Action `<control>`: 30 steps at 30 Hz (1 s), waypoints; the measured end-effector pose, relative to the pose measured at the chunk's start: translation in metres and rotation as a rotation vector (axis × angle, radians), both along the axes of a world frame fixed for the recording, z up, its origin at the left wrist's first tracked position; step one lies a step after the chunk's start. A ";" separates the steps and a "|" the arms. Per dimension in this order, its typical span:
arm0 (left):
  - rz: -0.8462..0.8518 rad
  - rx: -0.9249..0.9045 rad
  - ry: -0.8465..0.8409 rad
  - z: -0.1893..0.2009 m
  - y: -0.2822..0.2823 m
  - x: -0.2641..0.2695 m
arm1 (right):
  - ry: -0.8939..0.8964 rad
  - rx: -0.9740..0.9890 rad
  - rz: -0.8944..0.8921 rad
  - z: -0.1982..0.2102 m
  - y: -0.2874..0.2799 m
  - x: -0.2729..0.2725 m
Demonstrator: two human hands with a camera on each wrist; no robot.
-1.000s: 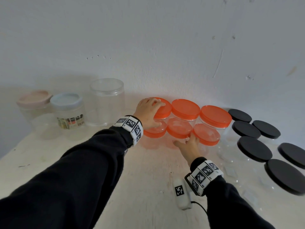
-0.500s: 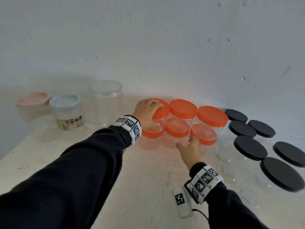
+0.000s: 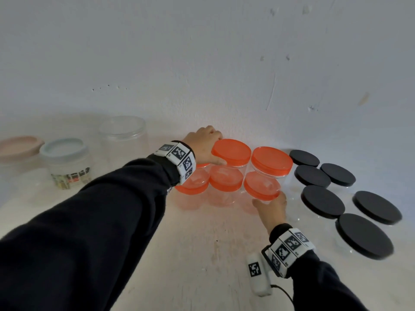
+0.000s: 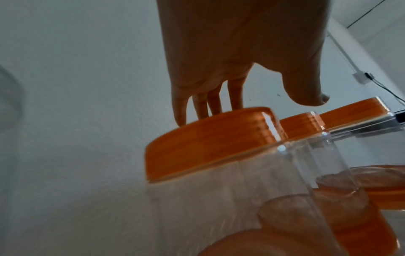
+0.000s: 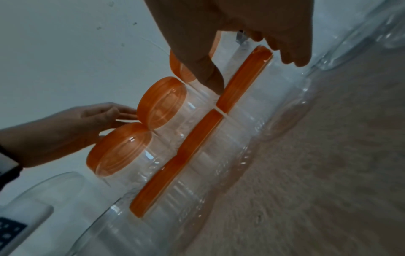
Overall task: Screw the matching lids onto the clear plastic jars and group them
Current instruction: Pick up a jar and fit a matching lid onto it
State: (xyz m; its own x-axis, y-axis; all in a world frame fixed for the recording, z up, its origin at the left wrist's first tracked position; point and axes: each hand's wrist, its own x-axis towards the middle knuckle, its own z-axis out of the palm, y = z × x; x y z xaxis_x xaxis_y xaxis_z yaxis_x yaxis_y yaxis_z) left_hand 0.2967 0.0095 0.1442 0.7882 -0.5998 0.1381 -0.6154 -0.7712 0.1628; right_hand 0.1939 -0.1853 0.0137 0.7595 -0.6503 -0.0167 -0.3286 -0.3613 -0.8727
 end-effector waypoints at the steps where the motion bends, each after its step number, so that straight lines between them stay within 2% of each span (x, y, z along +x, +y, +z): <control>1: -0.012 0.009 0.020 0.001 -0.007 0.002 | 0.005 -0.018 0.003 0.001 0.001 0.001; 4: -0.017 0.050 0.077 -0.002 -0.024 0.008 | 0.036 -0.034 -0.015 0.001 -0.003 0.008; 10: 0.017 0.096 0.210 -0.006 -0.038 0.023 | 0.033 0.080 -0.039 -0.009 -0.012 0.024; 13: 0.022 0.063 0.213 -0.005 -0.039 0.024 | 0.026 0.059 -0.027 -0.027 -0.022 0.034; 17: 0.004 0.037 0.217 -0.004 -0.036 0.023 | 0.031 0.066 -0.038 -0.008 -0.014 0.023; 30: 0.013 0.016 0.226 -0.007 -0.036 0.020 | 0.045 -0.008 -0.005 -0.006 -0.017 0.019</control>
State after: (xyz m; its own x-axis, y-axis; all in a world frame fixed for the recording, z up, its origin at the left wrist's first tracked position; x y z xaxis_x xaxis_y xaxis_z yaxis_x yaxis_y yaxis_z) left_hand 0.3166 -0.0267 0.1370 0.8056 -0.5901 -0.0523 -0.5546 -0.7823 0.2836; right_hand 0.2133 -0.2020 0.0081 0.7547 -0.6544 -0.0460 -0.3694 -0.3660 -0.8541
